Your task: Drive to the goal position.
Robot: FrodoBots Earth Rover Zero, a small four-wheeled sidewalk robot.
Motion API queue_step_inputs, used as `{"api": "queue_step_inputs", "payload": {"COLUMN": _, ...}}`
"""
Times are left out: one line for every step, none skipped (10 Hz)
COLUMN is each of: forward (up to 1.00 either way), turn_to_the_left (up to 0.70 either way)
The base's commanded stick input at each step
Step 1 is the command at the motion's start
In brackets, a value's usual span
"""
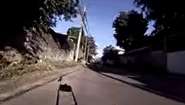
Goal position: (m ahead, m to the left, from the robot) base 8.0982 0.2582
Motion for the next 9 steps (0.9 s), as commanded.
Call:
{"api": "queue_step_inputs", "payload": {"forward": 1.0, "turn_to_the_left": 0.02}}
{"api": "queue_step_inputs", "payload": {"forward": 1.0, "turn_to_the_left": 0.07}}
{"api": "queue_step_inputs", "payload": {"forward": 1.0, "turn_to_the_left": 0.11}}
{"api": "queue_step_inputs", "payload": {"forward": 1.0, "turn_to_the_left": 0.11}}
{"api": "queue_step_inputs", "payload": {"forward": 1.0, "turn_to_the_left": 0.06}}
{"api": "queue_step_inputs", "payload": {"forward": 1.0, "turn_to_the_left": 0.0}}
{"api": "queue_step_inputs", "payload": {"forward": 1.0, "turn_to_the_left": 0.0}}
{"api": "queue_step_inputs", "payload": {"forward": 1.0, "turn_to_the_left": 0.0}}
{"api": "queue_step_inputs", "payload": {"forward": 1.0, "turn_to_the_left": 0.0}}
